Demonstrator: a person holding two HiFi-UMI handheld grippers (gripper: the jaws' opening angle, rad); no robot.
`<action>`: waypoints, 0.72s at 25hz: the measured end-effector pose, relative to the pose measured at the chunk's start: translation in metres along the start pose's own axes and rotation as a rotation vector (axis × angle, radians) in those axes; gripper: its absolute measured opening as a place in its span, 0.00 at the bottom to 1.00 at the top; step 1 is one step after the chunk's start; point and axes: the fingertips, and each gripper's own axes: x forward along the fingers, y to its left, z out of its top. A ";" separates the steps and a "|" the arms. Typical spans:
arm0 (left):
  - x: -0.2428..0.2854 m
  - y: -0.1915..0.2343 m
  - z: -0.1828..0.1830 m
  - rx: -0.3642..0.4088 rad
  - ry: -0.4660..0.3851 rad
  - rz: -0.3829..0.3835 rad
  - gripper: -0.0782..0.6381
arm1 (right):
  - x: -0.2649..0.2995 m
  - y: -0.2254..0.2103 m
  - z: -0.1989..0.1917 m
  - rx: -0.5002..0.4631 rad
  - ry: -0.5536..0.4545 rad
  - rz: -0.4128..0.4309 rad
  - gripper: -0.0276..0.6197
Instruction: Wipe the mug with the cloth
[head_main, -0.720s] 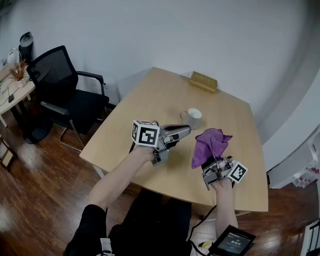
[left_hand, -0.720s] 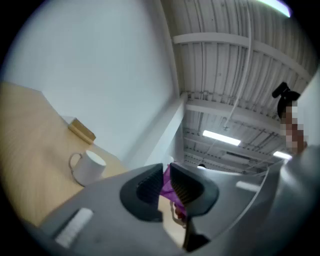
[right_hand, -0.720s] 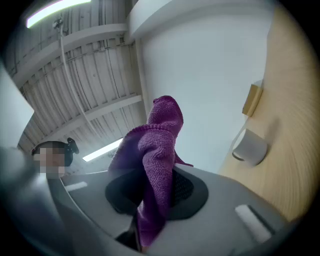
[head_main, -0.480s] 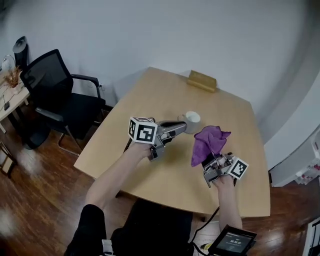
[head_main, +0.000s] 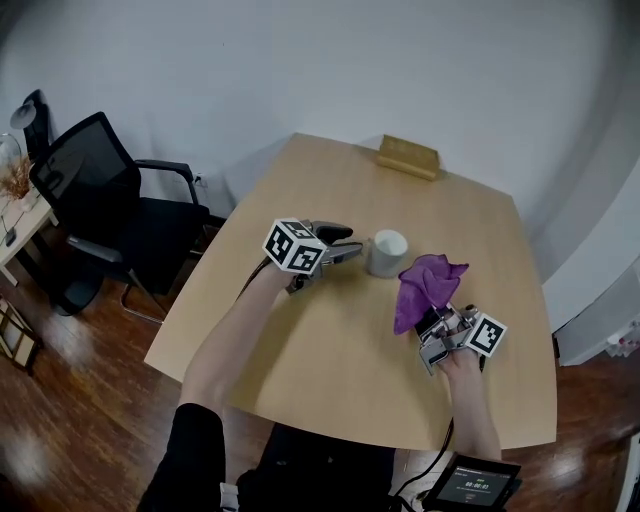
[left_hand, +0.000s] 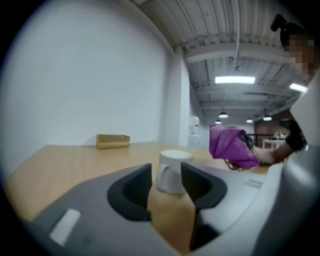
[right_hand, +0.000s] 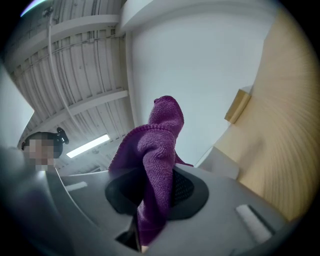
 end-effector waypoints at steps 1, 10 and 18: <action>0.006 0.003 -0.006 0.031 0.024 -0.009 0.38 | -0.001 -0.003 0.000 0.003 0.000 -0.005 0.14; 0.032 -0.003 -0.021 0.170 0.083 -0.198 0.37 | -0.009 -0.002 0.001 -0.002 -0.020 -0.023 0.14; 0.028 -0.043 -0.024 -0.009 0.124 -0.119 0.22 | -0.010 0.000 0.008 -0.152 0.011 -0.097 0.14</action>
